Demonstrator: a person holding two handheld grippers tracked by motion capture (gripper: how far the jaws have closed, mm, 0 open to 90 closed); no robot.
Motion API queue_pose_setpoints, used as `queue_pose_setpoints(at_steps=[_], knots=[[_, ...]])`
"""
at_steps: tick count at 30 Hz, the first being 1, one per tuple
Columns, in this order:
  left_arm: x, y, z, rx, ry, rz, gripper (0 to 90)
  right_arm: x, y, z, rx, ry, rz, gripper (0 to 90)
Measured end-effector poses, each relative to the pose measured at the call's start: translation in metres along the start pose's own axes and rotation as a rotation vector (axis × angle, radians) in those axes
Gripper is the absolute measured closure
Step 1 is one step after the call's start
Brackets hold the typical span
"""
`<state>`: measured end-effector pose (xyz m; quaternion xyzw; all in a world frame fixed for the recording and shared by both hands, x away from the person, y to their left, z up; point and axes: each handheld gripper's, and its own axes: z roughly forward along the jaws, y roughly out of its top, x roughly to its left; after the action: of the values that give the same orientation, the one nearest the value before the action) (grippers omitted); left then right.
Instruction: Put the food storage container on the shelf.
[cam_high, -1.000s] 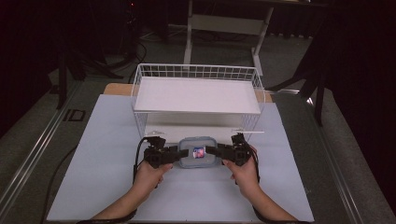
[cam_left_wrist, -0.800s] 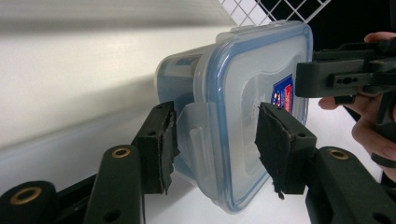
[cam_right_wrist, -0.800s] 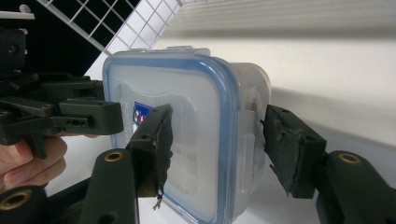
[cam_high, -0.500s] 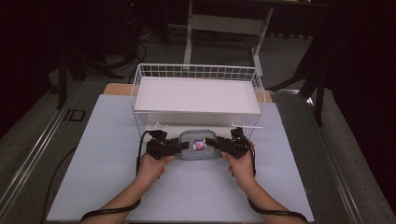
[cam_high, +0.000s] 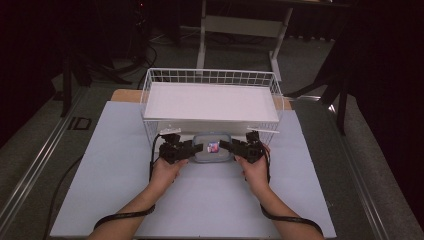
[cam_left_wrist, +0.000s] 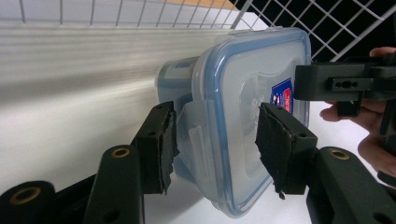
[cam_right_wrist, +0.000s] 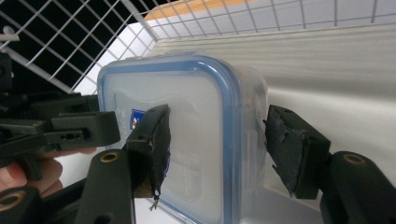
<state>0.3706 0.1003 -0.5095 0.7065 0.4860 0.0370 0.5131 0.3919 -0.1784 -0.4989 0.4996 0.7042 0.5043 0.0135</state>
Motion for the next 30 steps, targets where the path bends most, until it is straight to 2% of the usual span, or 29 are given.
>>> queue_pose_setpoints(at_steps=[1, 3, 8, 13, 16, 17, 18, 19, 22, 23, 25, 26, 28, 30], knots=[[0.001, 0.0, 0.001, -0.001, 0.0, -0.002, 49.1, -0.002, 0.0, 0.002, -0.006, 0.005, -0.004, 41.2], [0.002, 0.0, 0.002, -0.01, -0.001, 0.002, 49.1, -0.003, -0.002, 0.002, -0.007, -0.001, 0.026, 41.1], [0.006, 0.003, 0.004, -0.021, -0.015, 0.001, 48.9, -0.005, -0.002, 0.005, -0.021, -0.003, 0.037, 41.2], [0.009, 0.001, 0.007, -0.052, -0.026, 0.018, 48.3, -0.004, -0.003, 0.006, -0.028, -0.025, 0.015, 40.2], [0.004, 0.003, 0.008, -0.066, 0.012, 0.074, 48.0, -0.001, -0.002, 0.007, -0.037, -0.054, -0.027, 40.0], [0.002, 0.003, 0.009, -0.063, 0.034, 0.079, 48.4, 0.0, -0.001, 0.008, -0.029, -0.071, -0.038, 40.4], [0.003, 0.004, 0.01, -0.06, 0.032, 0.088, 48.3, 0.001, -0.001, 0.011, -0.007, -0.085, -0.05, 35.4], [0.007, 0.005, 0.011, -0.06, 0.02, 0.091, 48.3, 0.002, -0.001, 0.012, -0.006, -0.096, -0.056, 34.7], [0.008, 0.005, 0.013, -0.069, 0.021, 0.099, 48.0, 0.004, 0.001, 0.013, 0.001, -0.116, -0.044, 35.8], [0.007, 0.005, 0.013, -0.074, 0.028, 0.099, 47.6, 0.004, 0.001, 0.014, -0.013, -0.126, -0.073, 35.7], [0.007, 0.004, 0.015, -0.076, 0.037, 0.099, 45.6, 0.006, 0.0, 0.015, -0.014, -0.139, -0.08, 35.3], [0.007, 0.004, 0.016, -0.08, 0.039, 0.084, 44.3, 0.006, 0.0, 0.015, -0.016, -0.145, -0.08, 35.3], [0.007, 0.004, 0.017, -0.082, 0.042, 0.067, 43.7, 0.006, 0.001, 0.016, -0.01, -0.148, -0.063, 35.1], [0.007, 0.005, 0.018, -0.083, 0.057, 0.072, 41.7, 0.007, 0.001, 0.017, -0.002, -0.155, -0.059, 34.4]])
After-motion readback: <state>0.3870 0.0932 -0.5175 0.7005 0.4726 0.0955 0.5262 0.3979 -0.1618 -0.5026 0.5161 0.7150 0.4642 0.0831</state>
